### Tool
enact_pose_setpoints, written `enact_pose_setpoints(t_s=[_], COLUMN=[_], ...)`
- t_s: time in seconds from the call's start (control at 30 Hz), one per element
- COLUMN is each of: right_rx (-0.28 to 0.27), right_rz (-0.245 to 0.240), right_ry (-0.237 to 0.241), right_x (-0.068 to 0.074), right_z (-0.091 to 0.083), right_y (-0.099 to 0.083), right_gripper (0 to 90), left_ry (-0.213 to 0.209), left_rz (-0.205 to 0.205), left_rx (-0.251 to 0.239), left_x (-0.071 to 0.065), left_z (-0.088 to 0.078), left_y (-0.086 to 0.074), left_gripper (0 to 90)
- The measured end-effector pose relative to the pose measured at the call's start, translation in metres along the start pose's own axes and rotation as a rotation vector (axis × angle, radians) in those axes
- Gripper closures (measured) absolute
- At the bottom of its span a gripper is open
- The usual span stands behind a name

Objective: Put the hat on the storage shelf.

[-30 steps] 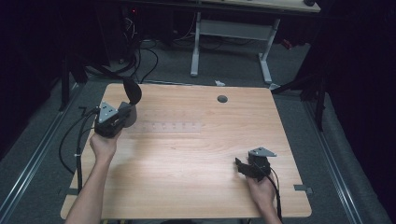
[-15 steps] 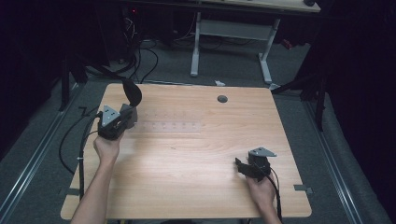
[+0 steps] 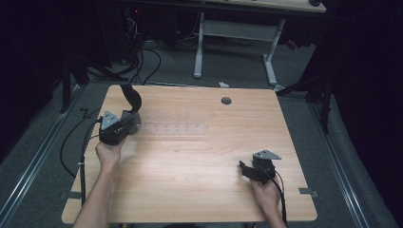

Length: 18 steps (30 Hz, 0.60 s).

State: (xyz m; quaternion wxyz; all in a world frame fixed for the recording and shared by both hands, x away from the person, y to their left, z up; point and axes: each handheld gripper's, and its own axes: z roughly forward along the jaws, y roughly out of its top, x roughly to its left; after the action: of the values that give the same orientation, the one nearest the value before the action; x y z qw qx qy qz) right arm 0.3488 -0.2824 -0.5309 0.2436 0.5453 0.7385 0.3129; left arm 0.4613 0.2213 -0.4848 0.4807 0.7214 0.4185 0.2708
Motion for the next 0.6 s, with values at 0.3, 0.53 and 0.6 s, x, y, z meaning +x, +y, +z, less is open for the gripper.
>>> enact_pose_setpoints(t_s=[0.3, 0.53, 0.6], right_rx=[0.0, 0.0, 0.0], right_rz=[0.0, 0.0, 0.0], right_ry=[0.0, 0.0, 0.0], right_x=[0.0, 0.0, 0.0], right_z=[0.0, 0.0, 0.0], right_y=[0.0, 0.0, 0.0], right_gripper=[37.8, 37.8, 37.8], left_ry=[-0.009, -0.014, -0.024], left_rz=[-0.02, -0.058, -0.063], left_rx=[0.038, 0.08, 0.091], left_x=[0.0005, 0.0043, 0.0047], left_z=[0.0009, -0.0014, -0.0028], left_y=[-0.0009, -0.0018, -0.0019], left_gripper=[72.2, 47.8, 44.1])
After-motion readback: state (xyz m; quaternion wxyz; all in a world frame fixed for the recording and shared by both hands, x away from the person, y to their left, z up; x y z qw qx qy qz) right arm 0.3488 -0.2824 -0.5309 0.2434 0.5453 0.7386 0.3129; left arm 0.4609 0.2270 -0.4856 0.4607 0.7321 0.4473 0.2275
